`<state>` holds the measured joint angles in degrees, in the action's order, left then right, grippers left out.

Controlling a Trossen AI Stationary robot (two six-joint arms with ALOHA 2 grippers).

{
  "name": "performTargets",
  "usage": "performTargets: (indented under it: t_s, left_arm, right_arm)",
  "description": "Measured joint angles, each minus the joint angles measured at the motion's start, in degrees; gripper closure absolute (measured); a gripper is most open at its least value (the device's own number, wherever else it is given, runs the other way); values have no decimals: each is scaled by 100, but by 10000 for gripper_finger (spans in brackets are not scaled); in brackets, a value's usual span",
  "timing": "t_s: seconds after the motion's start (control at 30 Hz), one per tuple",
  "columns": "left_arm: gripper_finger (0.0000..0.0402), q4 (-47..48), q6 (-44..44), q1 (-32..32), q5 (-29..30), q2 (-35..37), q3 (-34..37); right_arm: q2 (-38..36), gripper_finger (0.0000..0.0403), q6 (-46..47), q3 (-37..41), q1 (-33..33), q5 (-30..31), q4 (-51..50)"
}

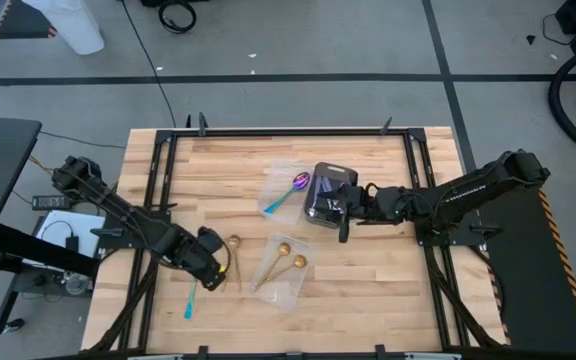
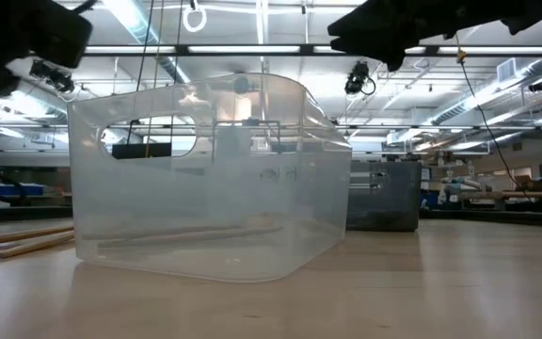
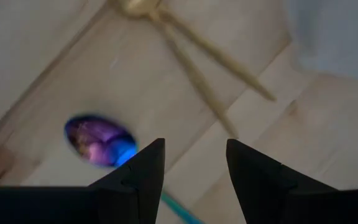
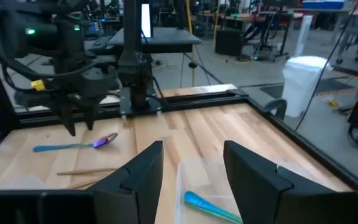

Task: Sort silverware by color (type)
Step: Put the gold spoon into the bottom transparent bin

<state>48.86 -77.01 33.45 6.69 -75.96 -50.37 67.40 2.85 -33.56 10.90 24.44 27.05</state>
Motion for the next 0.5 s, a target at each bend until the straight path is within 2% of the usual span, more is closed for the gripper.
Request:
performTargets:
  t_s: [0.27,0.5]
  left_arm:
    - [221,230,-1235,733,5,-102,45]
    - [221,-136,-1393,866,-97,-528,57]
  right_arm:
    - [0,224,-160,0,-17,1,301]
    - [0,224,-160,0,-59,1,293]
